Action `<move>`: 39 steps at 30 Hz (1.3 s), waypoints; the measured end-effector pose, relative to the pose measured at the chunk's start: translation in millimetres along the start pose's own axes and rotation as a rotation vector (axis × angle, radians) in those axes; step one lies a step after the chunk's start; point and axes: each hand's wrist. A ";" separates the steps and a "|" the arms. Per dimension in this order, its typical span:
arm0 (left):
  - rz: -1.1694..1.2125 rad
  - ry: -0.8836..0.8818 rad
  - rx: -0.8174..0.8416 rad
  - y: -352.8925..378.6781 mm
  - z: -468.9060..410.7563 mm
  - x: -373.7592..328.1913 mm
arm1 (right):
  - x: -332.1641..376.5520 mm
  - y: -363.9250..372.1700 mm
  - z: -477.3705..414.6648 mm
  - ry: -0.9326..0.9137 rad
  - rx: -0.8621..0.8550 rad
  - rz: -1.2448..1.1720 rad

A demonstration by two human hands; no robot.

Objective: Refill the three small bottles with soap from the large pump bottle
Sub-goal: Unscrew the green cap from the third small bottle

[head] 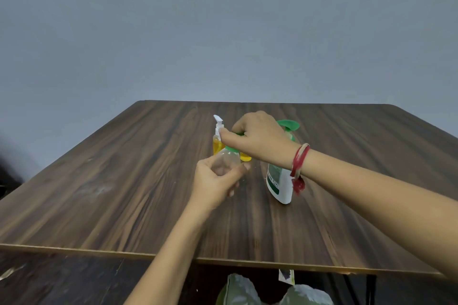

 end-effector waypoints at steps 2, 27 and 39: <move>0.145 -0.082 0.117 -0.2 3.8 1.7 | 0.2 0.6 3.5 -0.082 0.033 -0.095; 0.109 0.015 0.185 -7.6 4.6 24.3 | 16.6 -25.5 -4.5 -0.056 0.564 0.114; 0.105 0.021 0.168 -15.3 4.3 24.8 | 16.0 -19.6 -3.0 -0.067 0.562 0.094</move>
Point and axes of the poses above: each hand's wrist, its own z-axis away from the middle knuckle, its own y-axis out of the palm, x = y × z, and after that the axes turned 8 degrees about -z, right-handed
